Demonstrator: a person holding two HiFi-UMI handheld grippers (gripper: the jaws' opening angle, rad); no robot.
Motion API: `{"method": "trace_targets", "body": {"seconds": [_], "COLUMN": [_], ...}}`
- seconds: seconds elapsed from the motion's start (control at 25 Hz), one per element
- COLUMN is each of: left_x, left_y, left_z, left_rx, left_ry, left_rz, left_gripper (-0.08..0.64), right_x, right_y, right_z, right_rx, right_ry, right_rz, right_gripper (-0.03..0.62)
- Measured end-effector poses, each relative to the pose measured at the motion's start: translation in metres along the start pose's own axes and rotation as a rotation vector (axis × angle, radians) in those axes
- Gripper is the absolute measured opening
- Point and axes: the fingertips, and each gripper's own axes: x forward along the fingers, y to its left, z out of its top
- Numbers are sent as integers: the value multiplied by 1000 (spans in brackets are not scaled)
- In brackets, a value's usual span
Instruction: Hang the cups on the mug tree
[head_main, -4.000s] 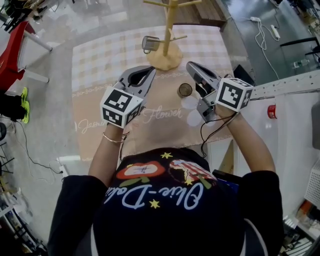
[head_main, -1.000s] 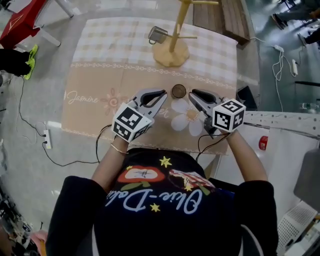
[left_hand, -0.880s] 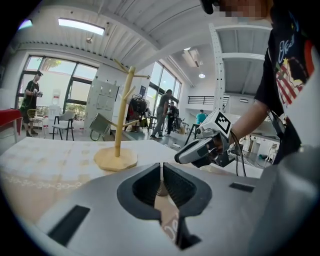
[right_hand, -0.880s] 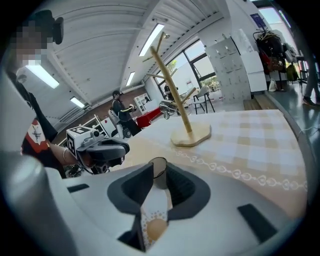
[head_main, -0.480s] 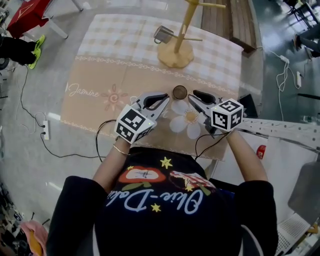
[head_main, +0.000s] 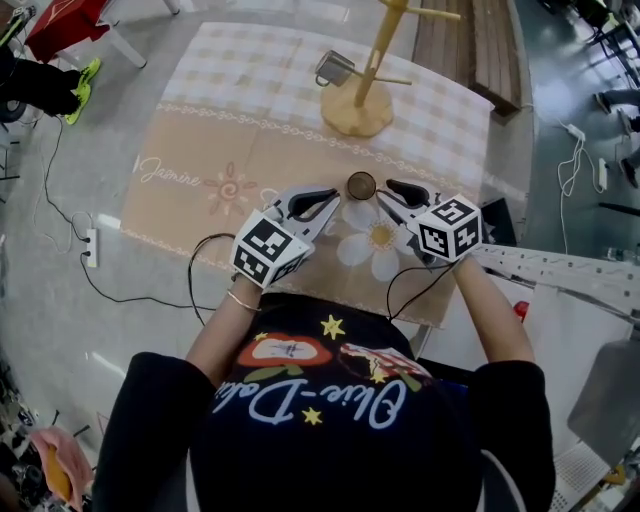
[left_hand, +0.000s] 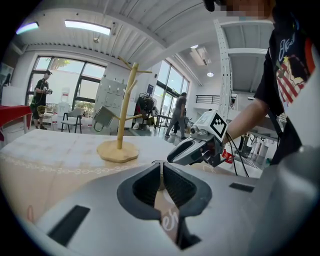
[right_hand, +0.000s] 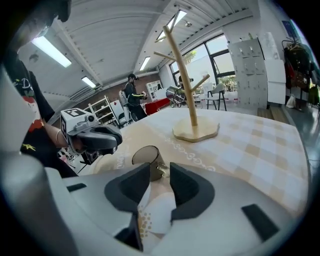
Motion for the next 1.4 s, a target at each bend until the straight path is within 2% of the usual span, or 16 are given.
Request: {"method": "trace_targets", "body": {"seconds": [0.76, 1.4], "left_x": [10, 20], "left_y": [-1, -6], "left_z": [-8, -15], "left_rx": [-28, -16], "left_ry": [28, 63], "left_rz": [32, 8], "left_gripper": [9, 9], "right_x": [14, 11], "right_y": [-4, 4], "right_z": [-10, -18], "right_rx": [-163, -165], "right_ry": [48, 65], "right_rz": [51, 70], "right_gripper": [124, 81]}}
